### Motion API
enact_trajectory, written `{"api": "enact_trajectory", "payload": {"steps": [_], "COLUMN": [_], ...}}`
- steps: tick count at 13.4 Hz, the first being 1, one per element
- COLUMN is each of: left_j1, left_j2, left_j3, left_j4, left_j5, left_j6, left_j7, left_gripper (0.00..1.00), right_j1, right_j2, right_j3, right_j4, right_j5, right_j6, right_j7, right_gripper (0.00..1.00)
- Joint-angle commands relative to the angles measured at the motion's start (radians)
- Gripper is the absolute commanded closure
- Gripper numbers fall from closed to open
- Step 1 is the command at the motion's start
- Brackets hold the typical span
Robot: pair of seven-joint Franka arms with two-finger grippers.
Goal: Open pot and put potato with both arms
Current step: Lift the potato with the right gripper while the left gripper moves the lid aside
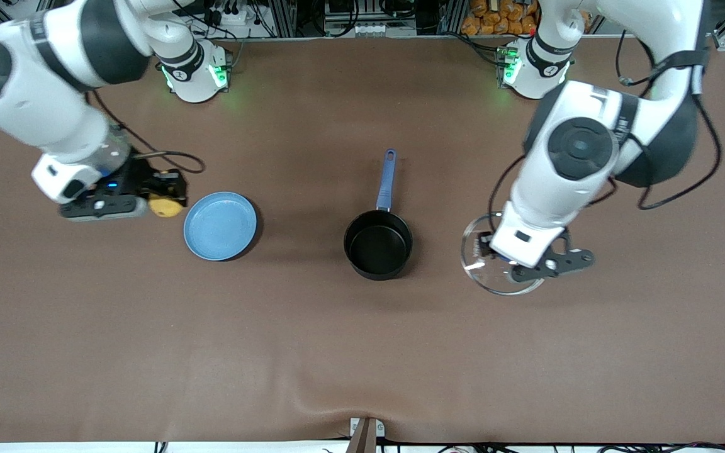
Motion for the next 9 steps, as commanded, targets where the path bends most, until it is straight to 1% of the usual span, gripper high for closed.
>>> {"api": "enact_trajectory", "payload": {"steps": [1, 2, 4, 5, 7, 9], "left_j1": [0.089, 0.138, 0.216, 0.233, 0.245, 0.262], "left_j2": [-0.044, -0.042, -0.033, -0.035, -0.038, -0.026], "left_j3": [-0.013, -0.014, -0.014, -0.014, -0.011, -0.013], "left_j4": [-0.067, -0.09, -0.137, -0.182, -0.275, -0.353], "left_j5": [0.007, 0.007, -0.008, -0.026, -0.025, -0.023], "left_j6": [-0.007, 0.002, 0.058, 0.107, 0.208, 0.296], "left_j7": [0.114, 0.19, 0.31, 0.341, 0.345, 0.346], "left_gripper": [1.0, 1.0, 1.0, 1.0, 1.0, 1.0], "right_j1": [0.097, 0.135, 0.196, 0.218, 0.256, 0.31], "right_j2": [0.136, 0.178, 0.236, 0.262, 0.321, 0.406], "right_j3": [-0.004, -0.004, -0.004, -0.004, -0.004, -0.004], "right_j4": [0.174, 0.223, 0.274, 0.297, 0.336, 0.407], "right_j5": [-0.027, -0.029, -0.045, -0.05, -0.049, -0.048], "right_j6": [-0.019, -0.02, -0.019, -0.017, -0.013, -0.008], "right_j7": [0.141, 0.199, 0.282, 0.319, 0.379, 0.428], "right_gripper": [1.0, 1.0, 1.0, 1.0, 1.0, 1.0]}}
